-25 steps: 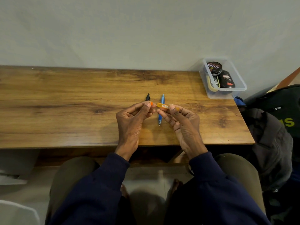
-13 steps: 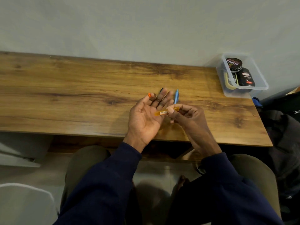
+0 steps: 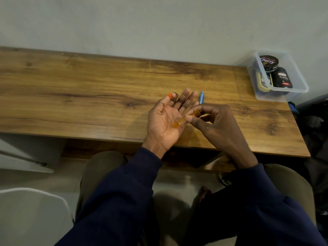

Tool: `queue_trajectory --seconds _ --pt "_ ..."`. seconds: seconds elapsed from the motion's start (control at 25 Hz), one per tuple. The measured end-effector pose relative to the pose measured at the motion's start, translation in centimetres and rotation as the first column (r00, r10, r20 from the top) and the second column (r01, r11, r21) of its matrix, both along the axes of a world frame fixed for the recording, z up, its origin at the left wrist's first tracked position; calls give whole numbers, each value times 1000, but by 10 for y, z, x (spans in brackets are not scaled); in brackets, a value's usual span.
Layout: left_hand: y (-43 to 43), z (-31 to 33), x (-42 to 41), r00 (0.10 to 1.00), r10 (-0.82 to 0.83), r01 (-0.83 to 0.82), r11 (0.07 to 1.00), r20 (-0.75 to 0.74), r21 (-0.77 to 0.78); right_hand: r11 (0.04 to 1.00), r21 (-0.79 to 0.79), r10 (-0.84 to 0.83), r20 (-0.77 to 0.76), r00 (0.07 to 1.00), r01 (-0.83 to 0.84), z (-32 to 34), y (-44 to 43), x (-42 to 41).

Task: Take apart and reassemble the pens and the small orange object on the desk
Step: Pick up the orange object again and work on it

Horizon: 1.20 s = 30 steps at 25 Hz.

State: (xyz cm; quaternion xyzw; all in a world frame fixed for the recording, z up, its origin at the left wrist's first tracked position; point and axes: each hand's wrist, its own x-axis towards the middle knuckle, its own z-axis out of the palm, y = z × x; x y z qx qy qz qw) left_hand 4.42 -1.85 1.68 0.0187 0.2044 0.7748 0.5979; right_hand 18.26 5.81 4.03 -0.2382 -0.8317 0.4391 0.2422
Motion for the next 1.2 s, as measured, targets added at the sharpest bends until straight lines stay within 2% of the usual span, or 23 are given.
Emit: queue_trajectory --seconds 0.16,0.44,0.72,1.0,1.2 --pt "0 -1 1 1000 -12 12 999 -9 -32 998 58 -7 14 1000 6 3 1 0" --pt "-1 -2 1 999 -35 34 998 -31 -45 998 55 -41 22 999 39 9 0 1" --pt "-2 1 2 997 -58 57 998 -50 -29 987 157 -38 74 997 26 13 -4 0" --pt "-1 5 1 998 -55 55 998 5 -32 999 -17 -32 27 999 33 7 1 2" --pt "-2 3 1 998 -56 55 998 37 21 991 -116 -63 4 998 63 3 4 3"
